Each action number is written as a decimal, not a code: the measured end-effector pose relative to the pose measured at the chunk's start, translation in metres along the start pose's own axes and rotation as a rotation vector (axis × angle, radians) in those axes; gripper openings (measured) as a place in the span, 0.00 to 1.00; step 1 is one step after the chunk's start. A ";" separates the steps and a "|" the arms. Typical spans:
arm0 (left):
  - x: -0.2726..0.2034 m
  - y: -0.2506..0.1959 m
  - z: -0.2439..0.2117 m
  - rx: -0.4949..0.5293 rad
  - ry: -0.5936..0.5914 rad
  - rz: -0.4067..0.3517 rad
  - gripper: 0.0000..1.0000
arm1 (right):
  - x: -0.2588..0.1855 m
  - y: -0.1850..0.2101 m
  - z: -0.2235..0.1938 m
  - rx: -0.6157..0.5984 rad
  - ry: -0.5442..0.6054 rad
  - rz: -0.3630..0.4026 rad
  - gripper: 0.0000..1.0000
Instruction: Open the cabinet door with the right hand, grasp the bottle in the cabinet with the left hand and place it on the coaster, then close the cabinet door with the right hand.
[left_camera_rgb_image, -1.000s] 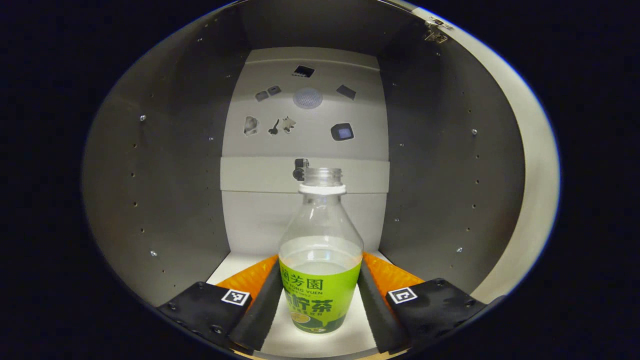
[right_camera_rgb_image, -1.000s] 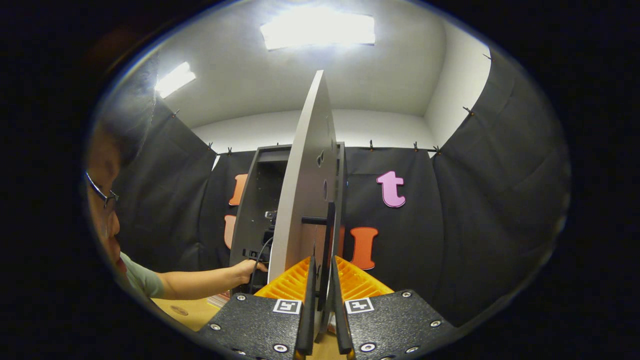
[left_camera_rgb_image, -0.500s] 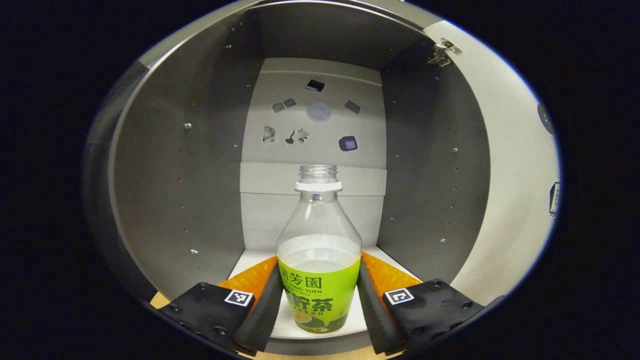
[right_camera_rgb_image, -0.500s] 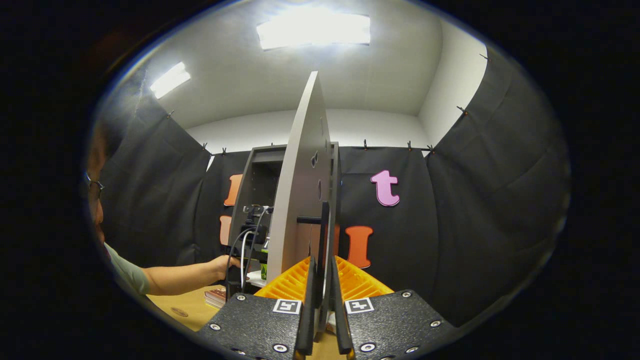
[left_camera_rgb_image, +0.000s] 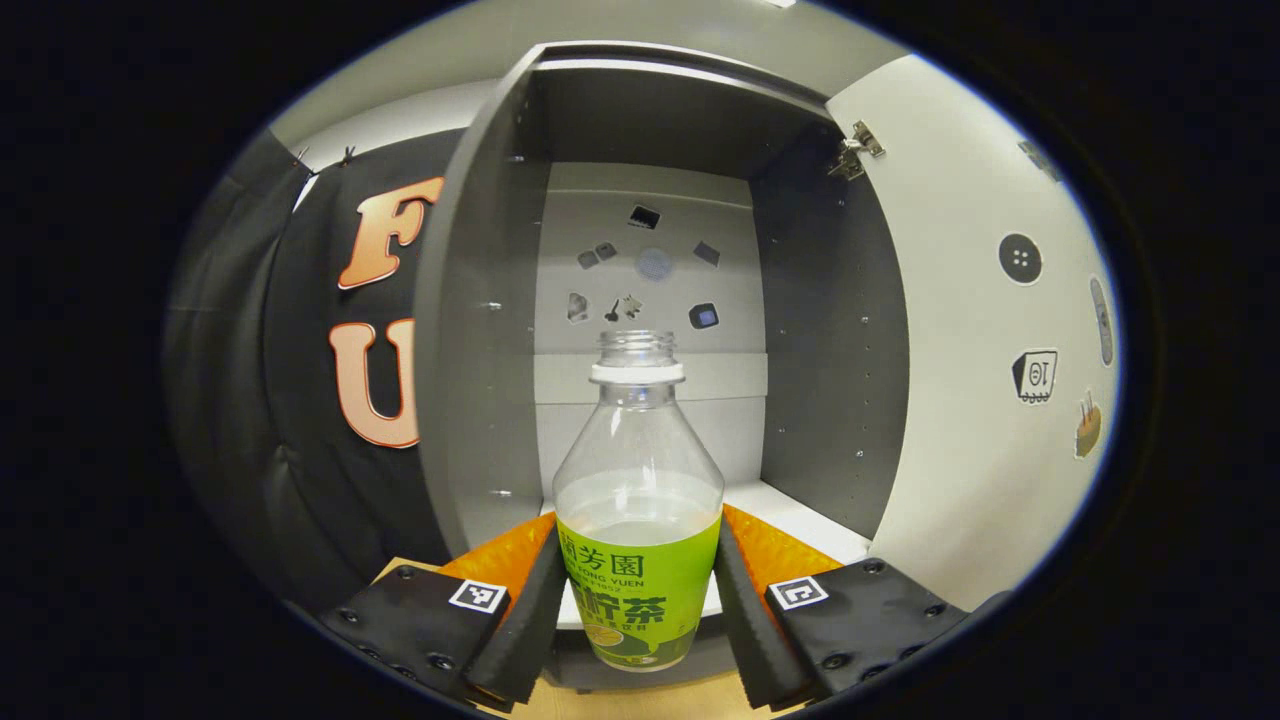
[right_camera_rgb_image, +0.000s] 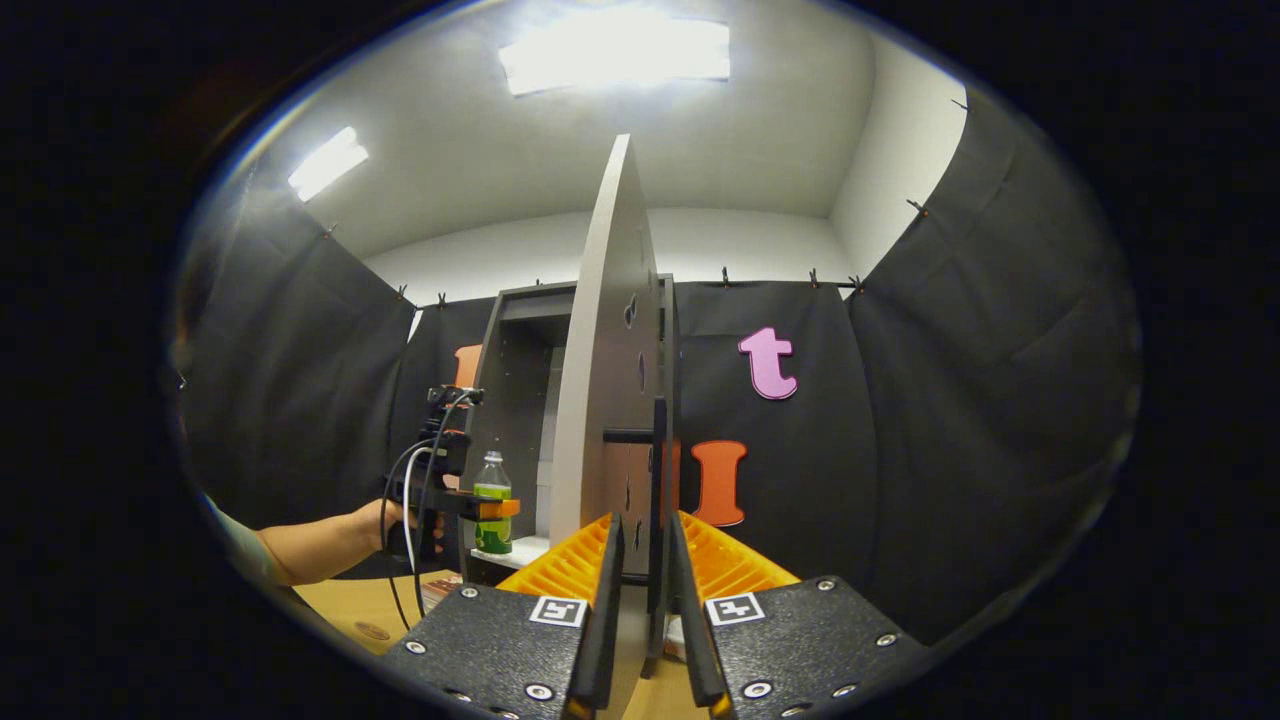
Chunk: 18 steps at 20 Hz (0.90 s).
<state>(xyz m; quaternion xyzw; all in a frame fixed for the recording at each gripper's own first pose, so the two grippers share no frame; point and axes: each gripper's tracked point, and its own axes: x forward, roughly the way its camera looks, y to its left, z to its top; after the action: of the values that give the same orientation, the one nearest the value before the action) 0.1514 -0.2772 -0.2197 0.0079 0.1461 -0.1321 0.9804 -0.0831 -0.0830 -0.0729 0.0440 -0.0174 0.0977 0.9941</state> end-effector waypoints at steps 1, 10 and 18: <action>-0.011 0.006 0.002 0.002 -0.010 0.003 0.82 | -0.001 -0.001 0.001 -0.002 -0.004 -0.008 0.34; -0.096 0.068 -0.009 0.021 -0.054 0.080 0.81 | -0.002 -0.008 -0.002 0.065 -0.019 -0.036 0.49; -0.161 0.117 -0.035 0.014 -0.070 0.141 0.80 | -0.001 -0.008 -0.001 0.041 -0.023 -0.056 0.49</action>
<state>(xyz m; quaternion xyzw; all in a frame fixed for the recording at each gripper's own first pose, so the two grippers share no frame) 0.0236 -0.1212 -0.2091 0.0204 0.1099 -0.0639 0.9917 -0.0821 -0.0903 -0.0747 0.0660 -0.0254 0.0694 0.9951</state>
